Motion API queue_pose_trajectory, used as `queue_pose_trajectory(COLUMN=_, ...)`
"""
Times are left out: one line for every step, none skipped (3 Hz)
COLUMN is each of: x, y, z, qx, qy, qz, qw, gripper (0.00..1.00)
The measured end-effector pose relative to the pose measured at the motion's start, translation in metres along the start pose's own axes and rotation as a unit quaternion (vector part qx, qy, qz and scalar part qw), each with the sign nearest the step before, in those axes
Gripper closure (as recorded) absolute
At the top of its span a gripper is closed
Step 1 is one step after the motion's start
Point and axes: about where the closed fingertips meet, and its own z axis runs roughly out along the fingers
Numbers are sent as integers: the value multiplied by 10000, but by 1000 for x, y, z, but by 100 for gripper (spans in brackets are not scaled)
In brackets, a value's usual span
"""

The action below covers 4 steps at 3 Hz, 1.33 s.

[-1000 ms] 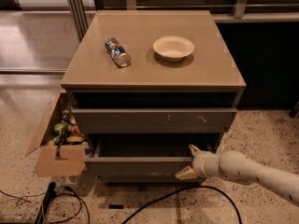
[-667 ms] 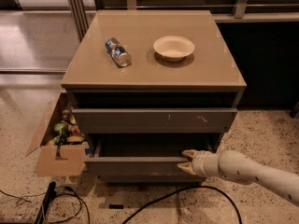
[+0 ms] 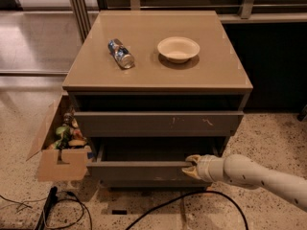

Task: Open middle drawer

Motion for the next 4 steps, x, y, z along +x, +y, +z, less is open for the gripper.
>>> queue_pose_trajectory(x=7, y=9, z=-13, qx=-16, qy=-22, qz=36, qw=10000, gripper=100)
queue_pose_trajectory(x=6, y=9, z=-16, qx=-16, qy=-22, qz=36, qw=10000, gripper=100)
queue_pose_trajectory(x=9, y=17, z=-25, qx=-21, qy=-54, qz=64, qw=10000, gripper=100)
queue_pose_trajectory(x=9, y=17, z=-26, qx=-21, qy=-54, qz=63, qw=10000, gripper=87)
